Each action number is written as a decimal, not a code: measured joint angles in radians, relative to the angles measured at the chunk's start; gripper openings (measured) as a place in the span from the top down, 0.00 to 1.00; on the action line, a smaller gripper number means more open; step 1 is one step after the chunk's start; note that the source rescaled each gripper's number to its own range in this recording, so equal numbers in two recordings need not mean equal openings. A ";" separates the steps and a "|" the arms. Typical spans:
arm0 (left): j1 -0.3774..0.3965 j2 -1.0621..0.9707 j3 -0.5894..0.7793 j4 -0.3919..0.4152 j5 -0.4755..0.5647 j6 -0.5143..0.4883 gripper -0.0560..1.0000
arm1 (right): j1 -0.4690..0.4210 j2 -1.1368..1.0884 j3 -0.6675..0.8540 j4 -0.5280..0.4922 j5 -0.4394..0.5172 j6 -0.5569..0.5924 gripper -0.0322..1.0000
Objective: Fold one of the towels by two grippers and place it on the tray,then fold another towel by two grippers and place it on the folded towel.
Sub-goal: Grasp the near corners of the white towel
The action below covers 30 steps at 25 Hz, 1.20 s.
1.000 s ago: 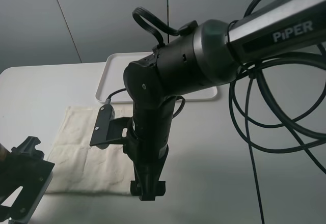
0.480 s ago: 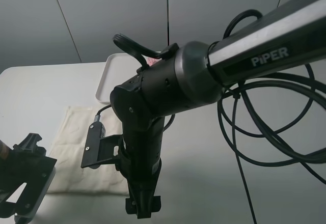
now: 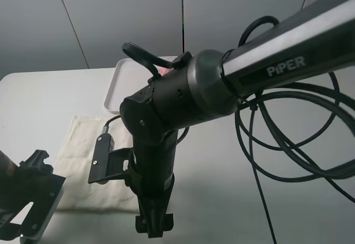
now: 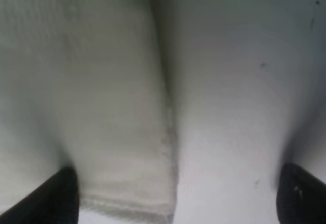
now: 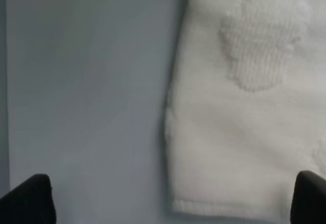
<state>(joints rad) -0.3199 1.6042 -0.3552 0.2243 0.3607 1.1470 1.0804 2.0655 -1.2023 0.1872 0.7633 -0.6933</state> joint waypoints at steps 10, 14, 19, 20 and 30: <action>0.000 0.010 0.000 -0.003 -0.033 -0.022 0.01 | 0.000 0.032 0.002 -0.018 -0.020 0.004 0.00; 0.000 0.010 0.000 -0.003 -0.033 -0.022 0.01 | 0.000 0.032 0.003 -0.019 -0.033 0.018 0.00; 0.000 0.010 0.000 -0.004 -0.033 -0.022 0.01 | 0.000 0.032 0.003 -0.019 -0.049 0.034 0.00; 0.000 0.010 0.000 -0.004 -0.033 -0.022 0.01 | 0.000 0.032 0.003 -0.019 -0.051 0.036 0.00; 0.000 0.029 -0.004 -0.010 -0.029 -0.021 0.01 | 0.005 0.049 0.001 -0.048 -0.058 0.087 0.00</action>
<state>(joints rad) -0.3199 1.6332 -0.3588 0.2139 0.3315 1.1264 1.0852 2.1145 -1.2008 0.1394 0.7058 -0.6062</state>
